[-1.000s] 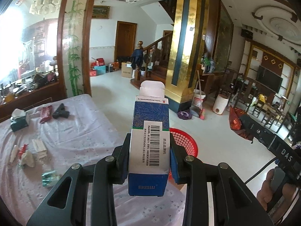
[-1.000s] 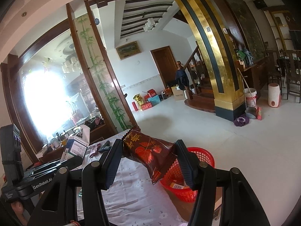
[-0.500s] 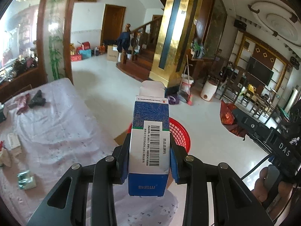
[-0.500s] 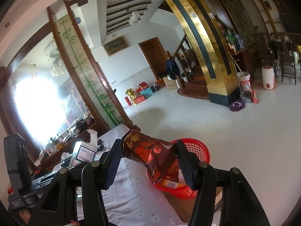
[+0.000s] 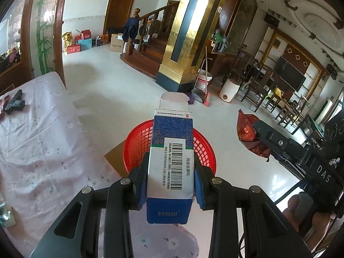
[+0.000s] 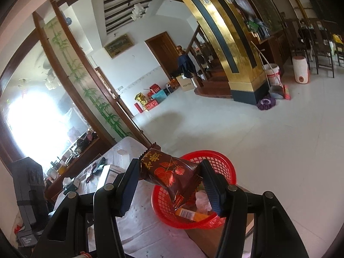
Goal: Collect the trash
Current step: 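Carry the medicine box and candy wrapper to the red basket and release both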
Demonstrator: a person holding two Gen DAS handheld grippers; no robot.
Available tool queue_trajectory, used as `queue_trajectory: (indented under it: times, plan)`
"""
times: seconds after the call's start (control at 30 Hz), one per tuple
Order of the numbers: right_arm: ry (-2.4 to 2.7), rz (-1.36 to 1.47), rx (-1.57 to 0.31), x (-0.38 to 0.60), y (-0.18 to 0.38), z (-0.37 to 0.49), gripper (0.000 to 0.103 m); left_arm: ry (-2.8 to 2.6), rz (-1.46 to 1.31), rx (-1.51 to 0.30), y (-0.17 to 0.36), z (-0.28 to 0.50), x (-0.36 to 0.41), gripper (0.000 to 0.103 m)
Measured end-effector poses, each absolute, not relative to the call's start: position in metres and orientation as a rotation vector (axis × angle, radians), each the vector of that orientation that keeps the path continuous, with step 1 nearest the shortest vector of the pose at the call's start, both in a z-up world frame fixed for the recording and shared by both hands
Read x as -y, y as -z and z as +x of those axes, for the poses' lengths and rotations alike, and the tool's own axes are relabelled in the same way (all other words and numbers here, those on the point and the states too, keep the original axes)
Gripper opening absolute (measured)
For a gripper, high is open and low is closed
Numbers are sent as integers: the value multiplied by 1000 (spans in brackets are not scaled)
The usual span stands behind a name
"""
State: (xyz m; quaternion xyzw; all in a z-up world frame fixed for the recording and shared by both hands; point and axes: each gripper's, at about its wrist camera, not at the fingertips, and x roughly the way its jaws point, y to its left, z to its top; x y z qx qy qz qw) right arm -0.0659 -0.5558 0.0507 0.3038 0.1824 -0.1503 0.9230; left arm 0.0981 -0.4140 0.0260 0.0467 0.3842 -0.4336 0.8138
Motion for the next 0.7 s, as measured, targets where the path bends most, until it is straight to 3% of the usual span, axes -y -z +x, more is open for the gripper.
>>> queue_trajectory:
  times: [0.57,0.7]
  plan:
    - [305,621,-451,584,-20,-27,62,914,122,-874,-3,115,441,34]
    - [283,617,-501,589,-8,-12,67,899,127,-867,1,117,441,51]
